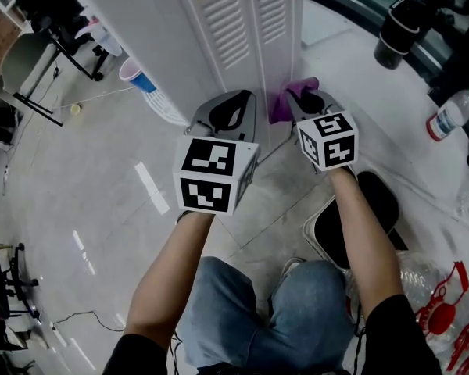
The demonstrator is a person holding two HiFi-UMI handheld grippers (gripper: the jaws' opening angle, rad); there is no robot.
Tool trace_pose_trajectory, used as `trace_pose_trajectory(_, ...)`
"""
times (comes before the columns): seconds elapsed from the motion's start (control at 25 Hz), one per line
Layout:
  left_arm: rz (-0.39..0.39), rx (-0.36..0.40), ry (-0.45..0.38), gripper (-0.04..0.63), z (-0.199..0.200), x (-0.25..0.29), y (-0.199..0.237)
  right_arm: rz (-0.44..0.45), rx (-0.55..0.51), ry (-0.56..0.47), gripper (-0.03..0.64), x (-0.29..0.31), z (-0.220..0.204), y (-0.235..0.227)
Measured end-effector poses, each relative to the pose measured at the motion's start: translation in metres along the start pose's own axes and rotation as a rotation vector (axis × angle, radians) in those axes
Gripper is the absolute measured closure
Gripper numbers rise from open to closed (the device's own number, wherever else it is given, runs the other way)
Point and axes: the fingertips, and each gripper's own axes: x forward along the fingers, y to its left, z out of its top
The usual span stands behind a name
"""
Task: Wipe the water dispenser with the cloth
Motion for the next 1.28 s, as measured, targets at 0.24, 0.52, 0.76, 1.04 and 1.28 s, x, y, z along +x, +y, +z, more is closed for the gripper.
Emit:
trace_pose_trajectory(0.24, 0.012, -0.002, 0.005, 0.568, -0.007, 0.004, 0.005, 0.007, 0.067, 0.091, 0.584, 0.022, -0.070, 0.002)
trace_pose_trajectory(0.52, 0.016, 0.004, -0.003, 0.568, -0.003, 0.004, 0.006, 0.009, 0.134, 0.166, 0.584, 0.040, -0.113, 0.006)
trace_pose_trajectory(0.76, 0.014, 0.007, -0.022, 0.568, 0.010, -0.001, 0.001, 0.005, 0.109, 0.123, 0.584, 0.024, -0.084, 0.006)
trace_pose_trajectory(1.04, -0.010, -0.021, -0.051, 0.568, 0.032, -0.011, -0.002, 0.014, 0.018, 0.008, 0.584, -0.013, 0.009, 0.011)
trace_pose_trajectory(1.28, -0.004, -0.047, -0.093, 0.568, 0.060, -0.030, 0.009, 0.032, -0.088, -0.059, 0.584, -0.037, 0.092, 0.028)
